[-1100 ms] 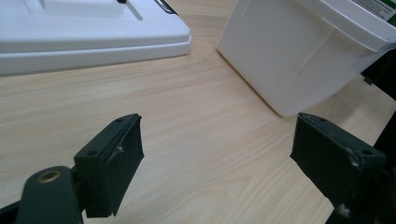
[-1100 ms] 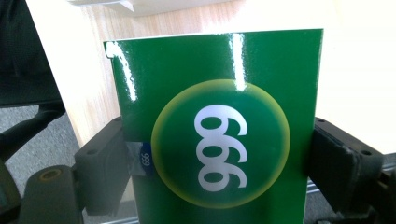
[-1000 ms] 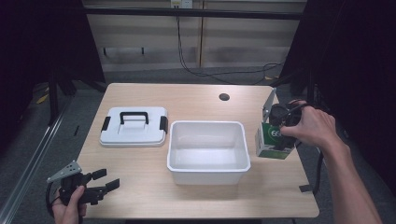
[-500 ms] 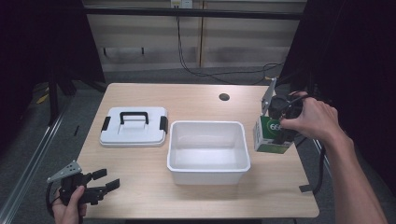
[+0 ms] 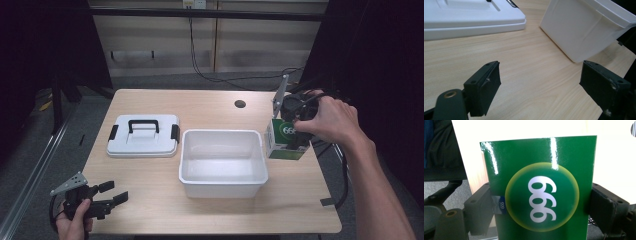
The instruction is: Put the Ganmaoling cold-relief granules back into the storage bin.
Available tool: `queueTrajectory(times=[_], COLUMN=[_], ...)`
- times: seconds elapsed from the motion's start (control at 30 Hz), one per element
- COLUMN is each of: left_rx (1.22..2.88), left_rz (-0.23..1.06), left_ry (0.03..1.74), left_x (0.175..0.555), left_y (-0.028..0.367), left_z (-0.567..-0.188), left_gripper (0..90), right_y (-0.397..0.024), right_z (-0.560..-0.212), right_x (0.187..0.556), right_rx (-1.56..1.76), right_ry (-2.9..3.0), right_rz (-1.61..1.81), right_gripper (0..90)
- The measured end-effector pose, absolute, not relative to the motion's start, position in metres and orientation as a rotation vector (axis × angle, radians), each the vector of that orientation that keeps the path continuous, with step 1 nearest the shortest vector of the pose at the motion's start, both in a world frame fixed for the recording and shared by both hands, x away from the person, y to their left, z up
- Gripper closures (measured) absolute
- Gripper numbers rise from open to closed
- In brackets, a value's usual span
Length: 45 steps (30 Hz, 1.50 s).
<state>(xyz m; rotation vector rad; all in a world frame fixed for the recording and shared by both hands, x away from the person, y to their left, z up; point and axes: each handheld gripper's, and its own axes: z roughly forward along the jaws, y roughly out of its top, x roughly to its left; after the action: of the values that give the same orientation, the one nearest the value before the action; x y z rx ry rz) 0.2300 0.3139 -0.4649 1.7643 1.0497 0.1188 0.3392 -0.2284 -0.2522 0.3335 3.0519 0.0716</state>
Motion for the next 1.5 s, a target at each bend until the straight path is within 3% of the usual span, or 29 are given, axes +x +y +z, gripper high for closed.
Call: queueTrajectory(times=[1.5], left_rx=[1.768], left_rz=[0.111], left_ry=[1.040], left_x=[0.230], left_y=[0.314], left_z=[-0.465], left_gripper=[16.3], right_y=[-0.142], right_z=[-0.262], right_x=[0.360], right_rx=[0.215], right_ry=[3.094], right_rz=[0.125], right_gripper=[15.7])
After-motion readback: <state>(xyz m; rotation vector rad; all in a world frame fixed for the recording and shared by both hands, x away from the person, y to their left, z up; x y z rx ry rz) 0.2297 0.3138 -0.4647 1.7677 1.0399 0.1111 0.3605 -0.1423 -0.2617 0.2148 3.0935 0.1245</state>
